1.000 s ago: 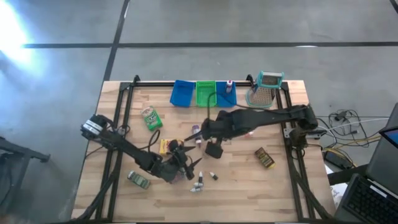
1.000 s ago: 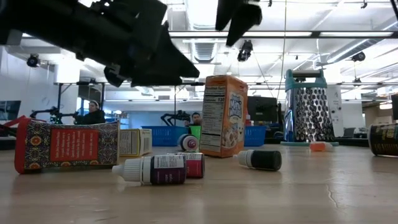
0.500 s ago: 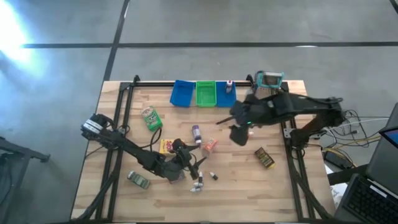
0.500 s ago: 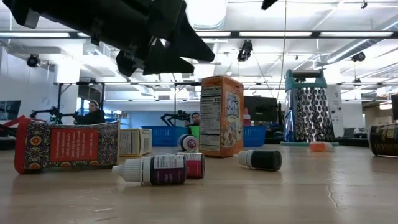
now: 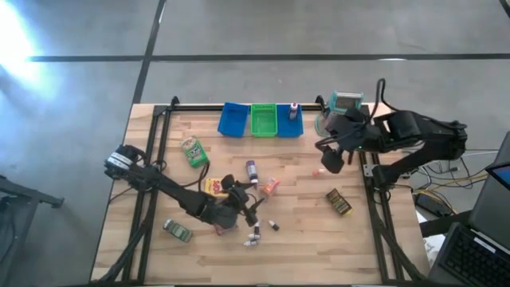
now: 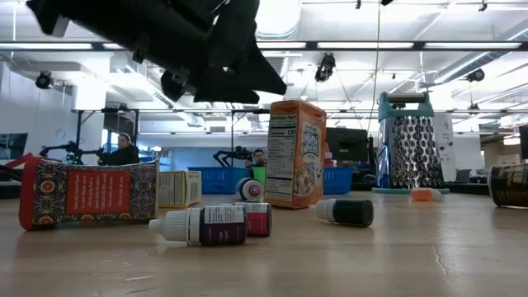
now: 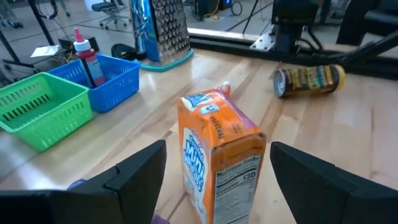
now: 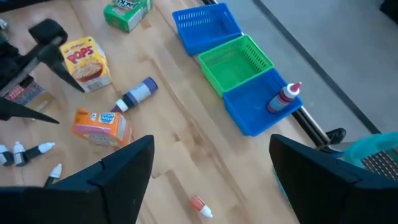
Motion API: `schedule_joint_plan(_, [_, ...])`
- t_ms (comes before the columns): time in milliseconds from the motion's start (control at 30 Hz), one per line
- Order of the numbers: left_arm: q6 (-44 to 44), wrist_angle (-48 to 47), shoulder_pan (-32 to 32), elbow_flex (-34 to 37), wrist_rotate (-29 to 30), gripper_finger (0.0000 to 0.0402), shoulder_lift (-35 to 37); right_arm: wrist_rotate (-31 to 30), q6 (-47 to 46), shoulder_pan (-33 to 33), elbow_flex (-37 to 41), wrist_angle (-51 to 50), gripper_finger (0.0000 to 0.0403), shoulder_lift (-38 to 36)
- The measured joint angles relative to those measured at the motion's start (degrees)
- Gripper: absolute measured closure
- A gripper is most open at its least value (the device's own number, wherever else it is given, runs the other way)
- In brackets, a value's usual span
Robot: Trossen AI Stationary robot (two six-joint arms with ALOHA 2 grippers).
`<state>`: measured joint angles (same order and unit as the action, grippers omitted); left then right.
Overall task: Pick & Place Kitchen Items
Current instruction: Put the orange cereal box into the left blue bin
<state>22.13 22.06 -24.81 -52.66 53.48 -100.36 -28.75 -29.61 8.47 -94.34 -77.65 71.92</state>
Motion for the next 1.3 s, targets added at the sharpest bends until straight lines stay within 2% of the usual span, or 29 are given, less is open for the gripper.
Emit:
schedule_joint_plan(233, [5.87,-12.18,0.06,-5.01,-0.09,0.0108,0.00,0.00,-0.27,0.00,7.28,0.05,0.0064,-4.83])
schedule_joint_plan(400, [12.68,-12.82,-0.01,-5.25,-4.43,0.0108,-0.17,0.00,-1.12,0.00,12.75,0.09,0.0053,-7.61])
schedule_joint_plan(567, [15.68,-12.77,-0.09,-5.25,-4.99,0.0108,-1.43,0.00,-1.87,0.00,16.34,0.23,0.0050,-9.97])
schedule_joint_plan(767, [16.99,-12.56,0.12,-6.44,-4.25,0.0108,-4.20,-1.33,-2.72,-0.02,18.27,0.57,0.0065,-12.52])
schedule_joint_plan(967, [14.89,-12.69,0.34,-8.89,-0.50,0.0108,-7.01,-1.47,-3.06,-0.02,18.18,1.60,0.0080,-13.85])
schedule_joint_plan(1300, [15.23,-11.84,1.44,-10.41,0.65,0.0108,-8.89,-1.46,-2.89,-0.02,18.11,3.08,0.0098,-14.43])
